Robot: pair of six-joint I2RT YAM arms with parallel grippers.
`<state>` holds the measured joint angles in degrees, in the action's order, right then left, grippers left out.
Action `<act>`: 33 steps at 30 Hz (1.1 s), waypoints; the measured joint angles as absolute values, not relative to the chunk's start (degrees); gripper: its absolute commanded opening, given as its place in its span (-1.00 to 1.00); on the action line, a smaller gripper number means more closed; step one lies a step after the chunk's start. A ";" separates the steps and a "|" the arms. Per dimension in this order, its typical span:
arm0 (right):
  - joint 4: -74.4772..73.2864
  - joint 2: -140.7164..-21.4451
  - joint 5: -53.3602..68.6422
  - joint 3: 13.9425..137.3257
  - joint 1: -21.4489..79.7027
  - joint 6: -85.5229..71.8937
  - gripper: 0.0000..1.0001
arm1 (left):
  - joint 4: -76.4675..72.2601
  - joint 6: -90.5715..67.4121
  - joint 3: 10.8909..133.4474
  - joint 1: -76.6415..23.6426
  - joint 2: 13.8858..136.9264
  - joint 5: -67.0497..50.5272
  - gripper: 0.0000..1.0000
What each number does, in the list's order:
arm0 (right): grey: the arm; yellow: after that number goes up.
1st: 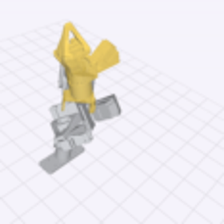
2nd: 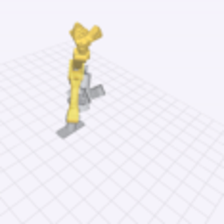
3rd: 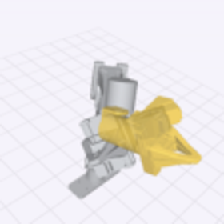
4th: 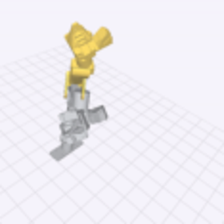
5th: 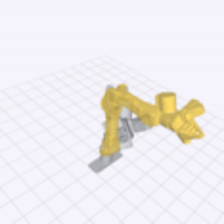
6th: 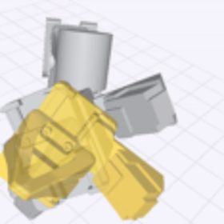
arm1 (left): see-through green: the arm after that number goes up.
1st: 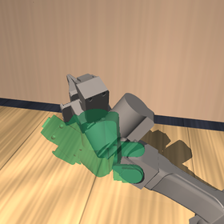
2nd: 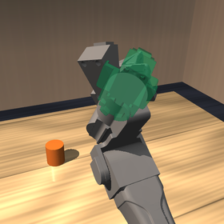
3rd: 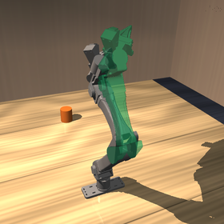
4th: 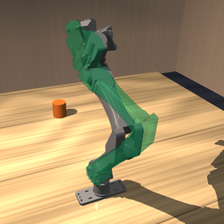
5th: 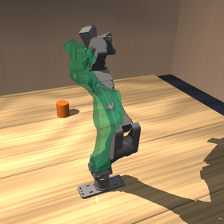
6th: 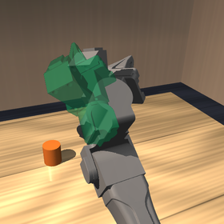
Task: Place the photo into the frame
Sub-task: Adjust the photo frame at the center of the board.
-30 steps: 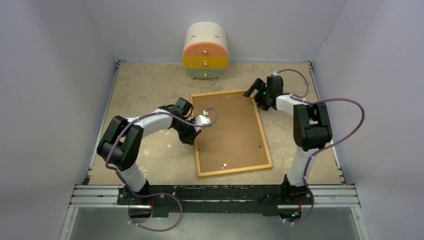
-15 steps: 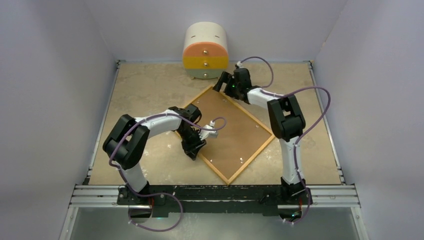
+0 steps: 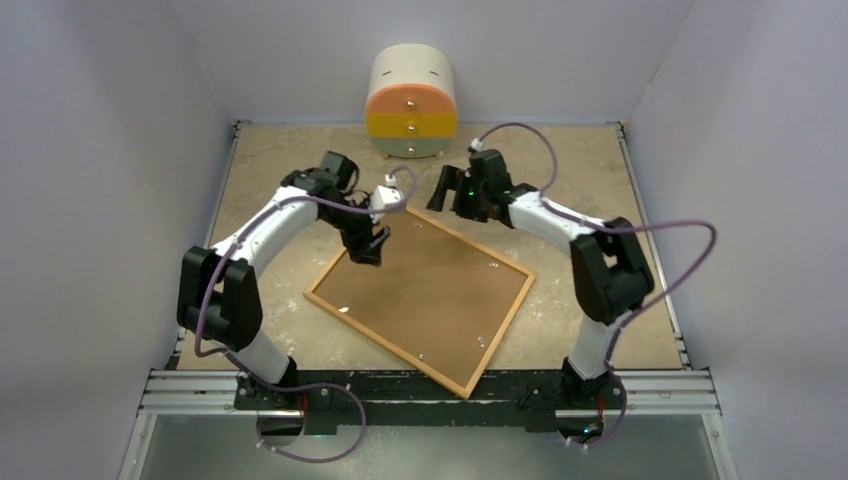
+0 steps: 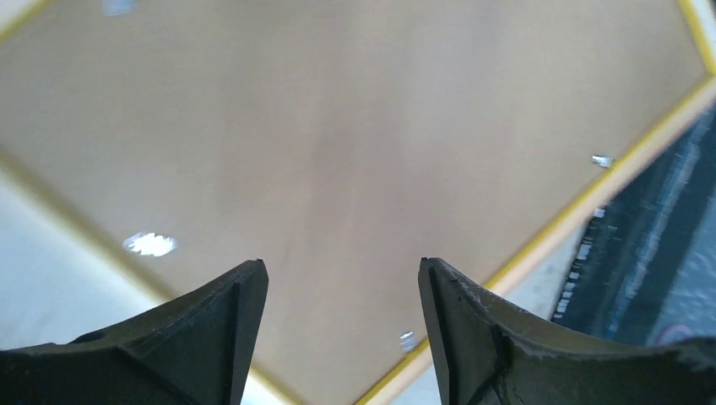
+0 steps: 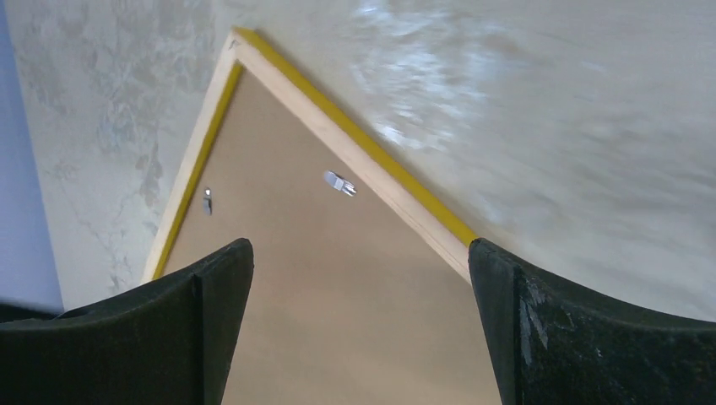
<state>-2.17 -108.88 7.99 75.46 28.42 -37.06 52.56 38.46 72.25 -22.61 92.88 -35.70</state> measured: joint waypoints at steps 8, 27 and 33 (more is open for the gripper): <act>-8.19 -86.85 -0.54 58.94 19.38 -38.37 0.98 | 45.71 39.59 77.78 -3.44 97.47 -28.49 0.31; -20.16 -64.12 2.74 29.85 19.49 -44.99 0.98 | 34.76 39.86 67.44 1.72 105.30 -22.83 0.24; -12.69 -71.94 7.84 32.86 17.65 -46.72 0.98 | 33.63 40.16 65.63 1.69 104.29 -25.71 0.18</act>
<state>-12.69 -71.94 7.84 32.86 17.65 -46.72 33.63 40.16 65.63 1.69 104.29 -25.71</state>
